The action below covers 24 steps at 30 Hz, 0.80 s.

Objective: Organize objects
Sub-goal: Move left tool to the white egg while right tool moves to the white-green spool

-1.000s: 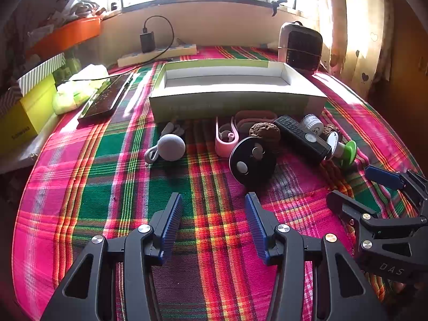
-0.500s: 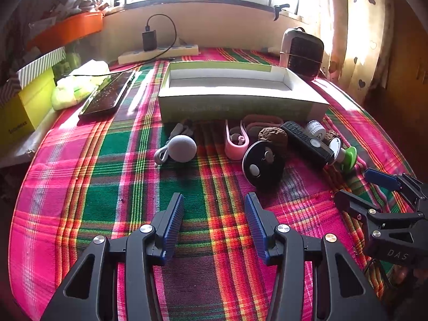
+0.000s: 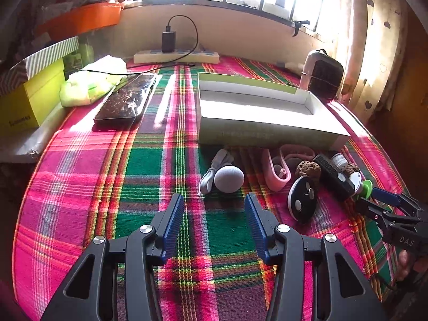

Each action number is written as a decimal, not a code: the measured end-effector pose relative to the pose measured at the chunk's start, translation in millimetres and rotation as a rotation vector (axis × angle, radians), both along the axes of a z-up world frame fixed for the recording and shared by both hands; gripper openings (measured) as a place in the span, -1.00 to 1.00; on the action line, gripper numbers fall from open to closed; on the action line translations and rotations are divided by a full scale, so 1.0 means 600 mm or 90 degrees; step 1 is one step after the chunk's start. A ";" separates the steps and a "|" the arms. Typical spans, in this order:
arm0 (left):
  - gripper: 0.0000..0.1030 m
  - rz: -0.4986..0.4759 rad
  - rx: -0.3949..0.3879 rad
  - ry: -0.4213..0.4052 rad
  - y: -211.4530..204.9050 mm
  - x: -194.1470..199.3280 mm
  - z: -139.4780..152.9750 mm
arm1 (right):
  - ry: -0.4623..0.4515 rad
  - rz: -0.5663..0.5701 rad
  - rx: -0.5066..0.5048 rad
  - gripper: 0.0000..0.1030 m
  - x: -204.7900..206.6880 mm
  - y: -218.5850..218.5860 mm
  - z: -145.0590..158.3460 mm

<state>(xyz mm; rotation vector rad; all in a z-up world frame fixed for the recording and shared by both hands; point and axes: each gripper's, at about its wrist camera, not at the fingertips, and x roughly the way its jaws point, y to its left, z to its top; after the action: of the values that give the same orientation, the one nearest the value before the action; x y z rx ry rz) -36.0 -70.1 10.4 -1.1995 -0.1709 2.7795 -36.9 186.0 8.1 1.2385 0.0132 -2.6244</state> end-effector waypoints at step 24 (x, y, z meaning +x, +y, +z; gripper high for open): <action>-0.41 -0.042 -0.030 0.001 0.021 -0.044 0.004 | 0.004 0.004 -0.006 -0.50 -0.014 -0.009 0.003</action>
<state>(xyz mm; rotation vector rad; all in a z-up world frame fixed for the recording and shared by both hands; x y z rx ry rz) -62.5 -57.6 12.6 -1.1905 -0.0647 2.7427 -45.3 180.4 10.2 1.2244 0.0047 -2.6207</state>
